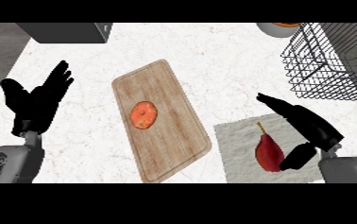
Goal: Pick the pear from the placemat and place it in the basket
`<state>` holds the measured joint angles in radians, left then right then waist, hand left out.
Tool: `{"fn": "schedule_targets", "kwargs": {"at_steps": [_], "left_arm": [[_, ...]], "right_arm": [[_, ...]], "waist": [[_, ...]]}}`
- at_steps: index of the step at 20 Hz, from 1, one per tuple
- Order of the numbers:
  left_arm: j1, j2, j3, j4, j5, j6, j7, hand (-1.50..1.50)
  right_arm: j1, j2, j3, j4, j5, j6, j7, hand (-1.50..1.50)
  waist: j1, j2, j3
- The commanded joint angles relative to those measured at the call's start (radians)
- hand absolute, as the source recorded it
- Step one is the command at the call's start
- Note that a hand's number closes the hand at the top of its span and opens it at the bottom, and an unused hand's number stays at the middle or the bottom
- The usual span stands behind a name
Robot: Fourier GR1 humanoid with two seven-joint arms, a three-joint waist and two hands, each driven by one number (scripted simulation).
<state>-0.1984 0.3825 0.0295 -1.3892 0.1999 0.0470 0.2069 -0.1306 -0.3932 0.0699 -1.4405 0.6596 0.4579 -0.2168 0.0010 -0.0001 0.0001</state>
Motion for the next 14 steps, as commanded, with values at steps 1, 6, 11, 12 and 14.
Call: {"fn": "schedule_targets", "kwargs": {"at_steps": [1, 6, 11, 12, 14], "left_arm": [[0.031, -0.069, -0.022, -0.014, -0.066, 0.035, -0.031, 0.0], [-0.021, -0.07, 0.005, -0.025, -0.074, 0.02, 0.043, 0.0], [0.005, -0.09, 0.044, 0.019, -0.086, -0.029, -0.021, 0.0], [0.0, -0.072, 0.065, -0.001, -0.08, -0.053, 0.007, 0.0], [-0.035, -0.059, 0.079, 0.033, -0.078, -0.077, 0.013, 0.0]], "right_arm": [[0.012, -0.044, -0.042, 0.037, 0.005, 0.018, -0.093, -1.5], [0.035, -0.003, -0.022, 0.049, 0.005, 0.033, -0.139, -1.5], [0.096, 0.017, -0.011, -0.034, 0.034, 0.042, -0.159, -1.5], [0.103, 0.046, -0.002, -0.079, 0.043, 0.054, -0.103, -1.5], [0.11, 0.026, -0.007, -0.075, 0.073, 0.044, -0.112, -1.5]], "waist": [[-0.001, 0.0, 0.0], [-0.002, 0.0, 0.0], [-0.003, 0.0, 0.0], [-0.003, -0.001, 0.0], [-0.004, 0.0, 0.0]]}}
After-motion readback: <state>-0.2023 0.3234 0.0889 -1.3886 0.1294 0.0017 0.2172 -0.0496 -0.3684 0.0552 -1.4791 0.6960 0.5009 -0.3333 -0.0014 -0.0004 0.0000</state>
